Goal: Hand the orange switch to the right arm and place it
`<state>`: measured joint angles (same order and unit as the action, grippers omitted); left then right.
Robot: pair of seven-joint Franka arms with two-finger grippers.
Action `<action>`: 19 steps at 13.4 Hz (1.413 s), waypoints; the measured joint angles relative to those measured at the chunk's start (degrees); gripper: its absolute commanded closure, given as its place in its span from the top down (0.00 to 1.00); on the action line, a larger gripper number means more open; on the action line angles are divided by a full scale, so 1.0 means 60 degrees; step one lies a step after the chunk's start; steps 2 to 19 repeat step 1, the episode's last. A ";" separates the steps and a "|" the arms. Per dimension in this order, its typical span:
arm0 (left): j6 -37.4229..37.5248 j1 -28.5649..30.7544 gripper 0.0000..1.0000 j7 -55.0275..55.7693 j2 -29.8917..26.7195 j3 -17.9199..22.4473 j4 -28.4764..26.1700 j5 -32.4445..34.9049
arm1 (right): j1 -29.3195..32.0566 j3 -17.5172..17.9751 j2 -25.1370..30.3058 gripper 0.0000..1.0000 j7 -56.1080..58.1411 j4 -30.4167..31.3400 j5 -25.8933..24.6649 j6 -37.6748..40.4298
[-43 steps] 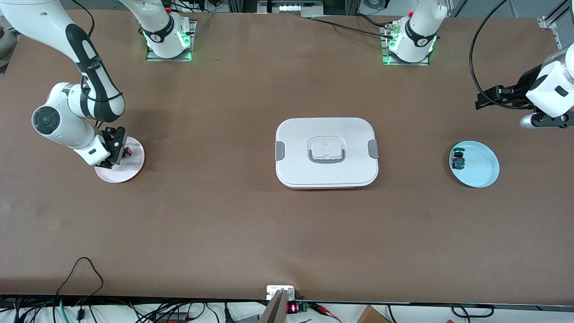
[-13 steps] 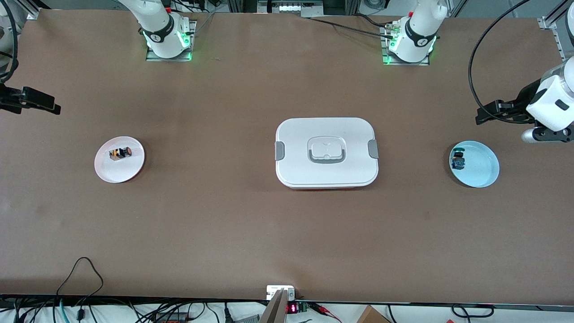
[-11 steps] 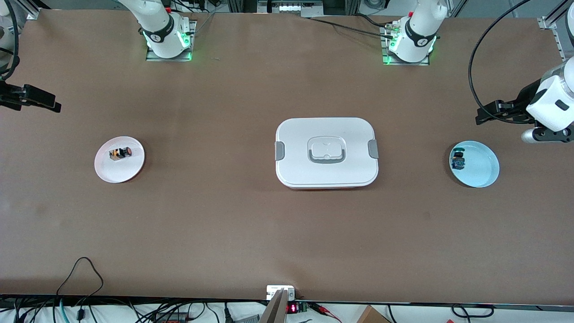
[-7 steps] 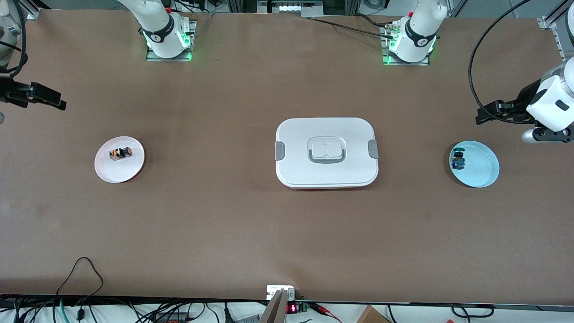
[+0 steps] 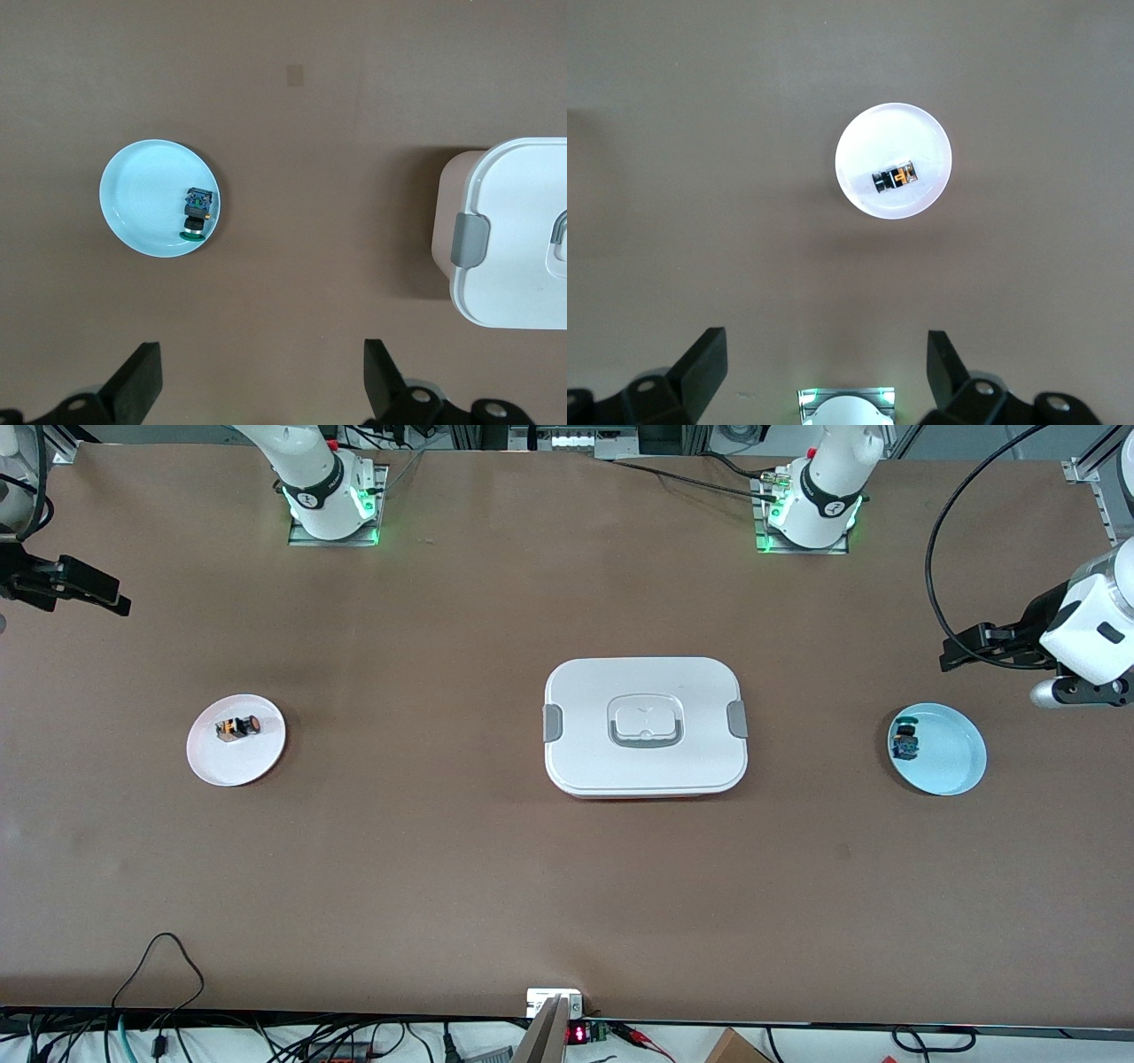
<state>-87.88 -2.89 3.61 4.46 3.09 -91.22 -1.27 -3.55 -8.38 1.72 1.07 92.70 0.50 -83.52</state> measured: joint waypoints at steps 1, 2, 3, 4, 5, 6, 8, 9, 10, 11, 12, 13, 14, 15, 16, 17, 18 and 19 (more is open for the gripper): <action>0.0000 0.0000 1.00 0.0000 0.0000 0.0000 0.0000 0.0000 | 0.0000 -0.0003 0.0000 1.00 0.0000 0.0000 -0.0005 0.0000; 0.0000 0.0000 1.00 0.0000 0.0000 0.0000 0.0000 0.0000 | 0.0000 -0.0003 0.0000 1.00 0.0000 0.0000 -0.0005 0.0000; 0.0000 0.0000 1.00 0.0000 0.0000 0.0000 0.0000 0.0000 | 0.0000 -0.0003 0.0000 1.00 0.0000 0.0000 -0.0005 0.0000; 0.0000 0.0000 1.00 0.0000 0.0000 0.0000 0.0000 0.0000 | 0.0000 -0.0003 0.0000 1.00 0.0000 0.0000 -0.0005 0.0000; 0.0000 0.0000 1.00 0.0000 0.0000 0.0000 0.0000 0.0000 | 0.0000 -0.0003 0.0000 1.00 0.0000 0.0000 -0.0005 0.0000; 0.0000 0.0000 1.00 0.0000 0.0000 0.0000 0.0000 0.0000 | 0.0000 -0.0003 0.0000 1.00 0.0000 0.0000 -0.0005 0.0000; 0.0000 0.0000 1.00 0.0000 0.0000 0.0000 0.0000 0.0000 | 0.0000 -0.0003 0.0000 1.00 0.0000 0.0000 -0.0005 0.0000; 0.0000 0.0000 1.00 0.0000 0.0000 0.0000 0.0000 0.0000 | 0.0000 -0.0003 0.0000 1.00 0.0000 0.0000 -0.0005 0.0000; 0.0000 0.0000 1.00 0.0000 0.0000 0.0000 0.0000 0.0000 | 0.0000 -0.0003 0.0000 1.00 0.0000 0.0000 -0.0005 0.0000; 0.0000 0.0000 1.00 0.0000 0.0000 0.0000 0.0000 0.0000 | 0.0000 -0.0003 0.0000 1.00 0.0000 0.0000 -0.0005 0.0000; 0.0000 0.0000 1.00 0.0000 0.0000 0.0000 0.0000 0.0000 | 0.0000 -0.0003 0.0000 1.00 0.0000 0.0000 -0.0005 0.0000; 0.0000 0.0000 1.00 0.0000 0.0000 0.0000 0.0000 0.0000 | 0.0000 -0.0003 0.0000 1.00 0.0000 0.0000 -0.0005 0.0000; 0.0000 0.0000 1.00 0.0000 0.0000 0.0000 0.0000 0.0000 | 0.0000 -0.0003 0.0000 1.00 0.0000 0.0000 -0.0005 0.0000; 0.0000 0.0000 1.00 0.0000 0.0000 0.0000 0.0000 0.0000 | 0.0000 -0.0003 0.0000 1.00 0.0000 0.0000 -0.0005 0.0000; 0.0000 0.0000 1.00 0.0000 0.0000 0.0000 0.0000 0.0000 | 0.0000 -0.0003 0.0000 1.00 0.0000 0.0000 -0.0005 0.0000; 0.0000 0.0000 1.00 0.0000 0.0000 0.0000 0.0000 0.0000 | 0.0000 -0.0003 0.0000 1.00 0.0000 0.0000 -0.0005 0.0000; 0.0000 0.0000 1.00 0.0000 0.0000 0.0000 0.0000 0.0000 | 0.0000 -0.0003 0.0000 1.00 0.0000 0.0000 -0.0005 0.0000; 0.0000 0.0000 1.00 0.0000 0.0000 0.0000 0.0000 0.0000 | 0.0000 -0.0003 0.0000 1.00 0.0000 0.0000 -0.0005 0.0000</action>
